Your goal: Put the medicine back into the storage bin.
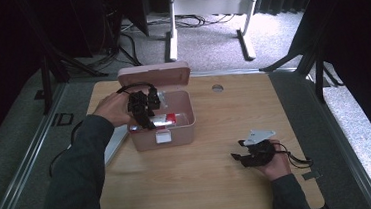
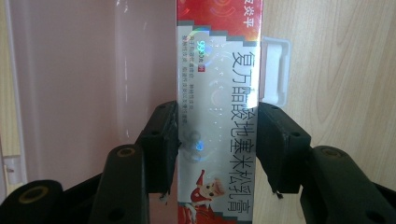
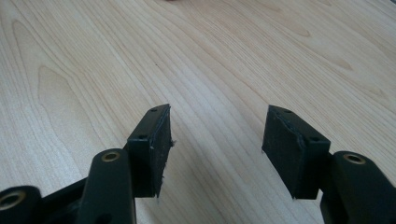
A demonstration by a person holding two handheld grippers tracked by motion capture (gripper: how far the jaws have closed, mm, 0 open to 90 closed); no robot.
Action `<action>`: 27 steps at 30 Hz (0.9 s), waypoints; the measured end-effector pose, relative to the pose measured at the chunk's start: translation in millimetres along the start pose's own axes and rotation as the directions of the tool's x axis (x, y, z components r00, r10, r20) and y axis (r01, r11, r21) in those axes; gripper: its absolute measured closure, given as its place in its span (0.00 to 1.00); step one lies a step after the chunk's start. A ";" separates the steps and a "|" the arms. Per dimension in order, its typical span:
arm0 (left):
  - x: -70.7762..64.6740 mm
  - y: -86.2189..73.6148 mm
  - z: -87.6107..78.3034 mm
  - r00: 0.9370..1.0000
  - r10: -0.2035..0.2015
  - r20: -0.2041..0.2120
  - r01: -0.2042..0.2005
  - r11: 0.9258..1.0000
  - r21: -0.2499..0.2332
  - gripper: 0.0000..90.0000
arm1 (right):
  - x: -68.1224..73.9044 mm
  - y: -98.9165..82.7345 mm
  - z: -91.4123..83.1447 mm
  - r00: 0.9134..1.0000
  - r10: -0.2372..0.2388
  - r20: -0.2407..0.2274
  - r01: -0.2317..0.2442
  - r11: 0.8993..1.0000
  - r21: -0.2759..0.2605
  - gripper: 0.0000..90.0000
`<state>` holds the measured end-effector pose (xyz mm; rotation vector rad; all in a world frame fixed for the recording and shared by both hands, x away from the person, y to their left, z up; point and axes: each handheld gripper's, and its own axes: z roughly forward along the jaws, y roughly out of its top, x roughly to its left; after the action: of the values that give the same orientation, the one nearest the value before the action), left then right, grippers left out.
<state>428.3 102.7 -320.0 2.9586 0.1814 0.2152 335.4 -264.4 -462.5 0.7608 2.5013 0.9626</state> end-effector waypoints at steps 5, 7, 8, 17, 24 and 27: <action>0.0 -0.3 0.3 1.000 -0.006 -0.006 0.006 1.000 -0.005 0.57 | 0.2 0.0 0.5 1.000 -0.001 0.001 0.001 1.000 0.002 0.46; 0.2 0.4 0.8 1.000 -0.007 -0.012 0.007 1.000 -0.008 0.57 | 0.2 0.0 0.5 1.000 -0.001 0.001 0.001 1.000 0.002 0.46; 0.4 0.7 1.1 1.000 -0.006 -0.012 0.006 1.000 -0.006 0.57 | 0.3 0.0 0.6 1.000 0.000 0.000 0.000 1.000 0.003 0.46; 2.1 3.8 7.6 1.000 -0.004 -0.006 0.005 1.000 0.008 0.57 | 0.3 -0.4 0.5 1.000 -0.001 0.000 0.001 1.000 0.004 0.46; 4.0 3.5 7.4 1.000 -0.009 -0.010 0.009 1.000 -0.001 0.57 | 0.6 -0.5 0.8 1.000 0.001 0.000 -0.001 1.000 0.004 0.46; 5.1 3.7 8.2 1.000 -0.010 -0.008 0.010 1.000 -0.005 0.57 | 0.8 -0.5 1.1 1.000 0.000 -0.002 0.000 1.000 0.007 0.46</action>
<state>434.9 98.4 -326.7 2.9515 0.1956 0.2266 335.1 -263.7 -463.7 0.7625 2.5076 0.9549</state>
